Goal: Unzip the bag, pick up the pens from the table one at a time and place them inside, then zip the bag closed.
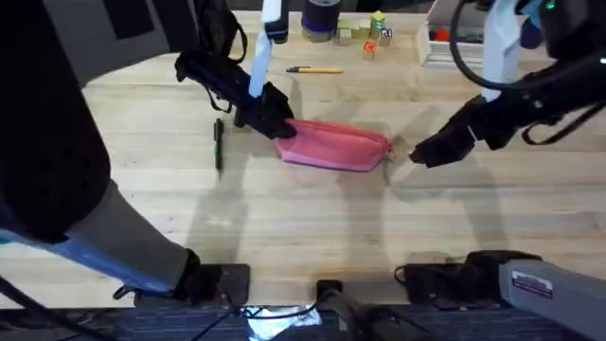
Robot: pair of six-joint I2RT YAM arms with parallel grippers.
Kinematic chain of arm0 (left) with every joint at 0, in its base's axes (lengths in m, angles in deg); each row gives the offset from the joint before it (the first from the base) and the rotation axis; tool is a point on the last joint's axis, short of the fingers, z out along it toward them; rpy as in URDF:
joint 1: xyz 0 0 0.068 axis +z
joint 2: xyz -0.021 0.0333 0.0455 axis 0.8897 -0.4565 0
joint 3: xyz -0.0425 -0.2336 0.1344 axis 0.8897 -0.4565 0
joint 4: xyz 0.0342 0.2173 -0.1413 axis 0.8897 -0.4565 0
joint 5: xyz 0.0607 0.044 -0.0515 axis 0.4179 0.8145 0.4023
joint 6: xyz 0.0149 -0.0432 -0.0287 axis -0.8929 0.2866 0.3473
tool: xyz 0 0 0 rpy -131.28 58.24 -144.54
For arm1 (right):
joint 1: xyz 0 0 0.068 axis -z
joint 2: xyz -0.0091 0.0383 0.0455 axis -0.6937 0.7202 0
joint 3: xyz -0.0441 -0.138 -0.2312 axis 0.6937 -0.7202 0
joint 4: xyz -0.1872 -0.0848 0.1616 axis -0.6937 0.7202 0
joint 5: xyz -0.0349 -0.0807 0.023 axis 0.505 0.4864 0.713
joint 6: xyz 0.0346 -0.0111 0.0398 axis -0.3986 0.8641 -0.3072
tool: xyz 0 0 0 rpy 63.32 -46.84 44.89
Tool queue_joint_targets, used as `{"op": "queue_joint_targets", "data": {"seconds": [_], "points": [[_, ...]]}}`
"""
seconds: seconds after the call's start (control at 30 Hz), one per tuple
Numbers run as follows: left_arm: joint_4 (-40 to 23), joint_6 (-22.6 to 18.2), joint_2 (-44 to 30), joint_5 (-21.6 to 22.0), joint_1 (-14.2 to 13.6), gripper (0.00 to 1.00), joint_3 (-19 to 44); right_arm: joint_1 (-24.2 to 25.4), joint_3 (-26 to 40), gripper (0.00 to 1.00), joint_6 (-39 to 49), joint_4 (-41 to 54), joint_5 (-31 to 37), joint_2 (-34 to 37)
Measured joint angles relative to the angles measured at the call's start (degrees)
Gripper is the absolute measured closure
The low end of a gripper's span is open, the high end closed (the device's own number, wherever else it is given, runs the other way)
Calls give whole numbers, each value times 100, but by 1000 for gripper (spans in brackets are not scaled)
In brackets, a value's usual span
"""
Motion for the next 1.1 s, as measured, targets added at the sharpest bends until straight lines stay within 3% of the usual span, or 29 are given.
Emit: {"op": "queue_joint_targets", "data": {"seconds": [0.27, 0.73, 1.1], "points": [[0, 0, 0, 0, 0, 957, 0, 0, 0, 6, 61, -87, -24, 586], [0, 1, 0, 0, 0, 957, 0, -2, 0, 6, 126, -917, -126, 780], [0, 0, 0, 0, 0, 958, 0, -344, 2, 6, 1009, -1095, -172, 780]]}}
